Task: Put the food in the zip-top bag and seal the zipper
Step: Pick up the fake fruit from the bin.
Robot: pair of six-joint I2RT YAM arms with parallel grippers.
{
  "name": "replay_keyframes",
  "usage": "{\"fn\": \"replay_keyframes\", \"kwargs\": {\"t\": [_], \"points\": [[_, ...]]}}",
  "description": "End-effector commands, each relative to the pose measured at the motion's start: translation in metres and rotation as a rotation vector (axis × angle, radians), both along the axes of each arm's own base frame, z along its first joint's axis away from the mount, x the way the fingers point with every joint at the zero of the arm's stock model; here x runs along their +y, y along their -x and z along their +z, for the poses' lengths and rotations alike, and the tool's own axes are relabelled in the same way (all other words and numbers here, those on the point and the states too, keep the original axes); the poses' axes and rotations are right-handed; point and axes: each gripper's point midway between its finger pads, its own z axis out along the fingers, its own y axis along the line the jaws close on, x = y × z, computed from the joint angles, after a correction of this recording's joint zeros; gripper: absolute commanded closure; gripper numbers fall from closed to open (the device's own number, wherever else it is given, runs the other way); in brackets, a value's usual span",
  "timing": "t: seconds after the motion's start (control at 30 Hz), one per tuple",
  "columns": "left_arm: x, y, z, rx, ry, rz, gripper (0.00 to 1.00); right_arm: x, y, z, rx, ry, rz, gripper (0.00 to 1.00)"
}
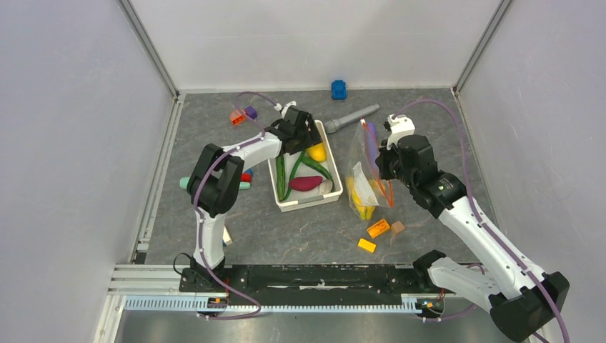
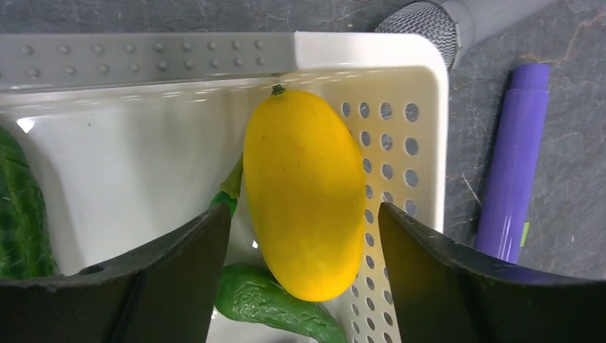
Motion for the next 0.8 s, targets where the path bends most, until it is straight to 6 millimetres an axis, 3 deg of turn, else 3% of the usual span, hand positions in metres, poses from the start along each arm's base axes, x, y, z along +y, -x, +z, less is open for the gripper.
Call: {"fn": "replay_keyframes", "kwargs": {"t": [0.0,0.27,0.37,0.5,0.7,0.77], "points": [[-0.008,-0.014,0.005,-0.014,0.059,0.038,0.22,0.005,-0.001,0.011,-0.036,-0.035,0.016,1.00],[-0.012,-0.014,-0.010,0.016,0.068,0.030,0.32,0.019,0.003,0.032,-0.074,-0.089,0.092,1.00],[-0.012,-0.012,-0.009,0.021,0.069,0.026,0.49,0.021,0.004,0.042,-0.084,-0.094,0.106,1.00],[-0.011,-0.009,0.008,-0.002,0.085,0.019,0.72,0.021,0.003,0.047,-0.062,-0.080,0.107,1.00],[-0.004,0.000,0.051,-0.079,0.099,0.001,0.95,0.026,0.002,0.046,-0.034,-0.097,0.115,1.00],[0.001,0.006,0.069,-0.109,0.104,-0.002,0.98,0.028,0.001,0.045,-0.026,-0.105,0.115,1.00]]}}
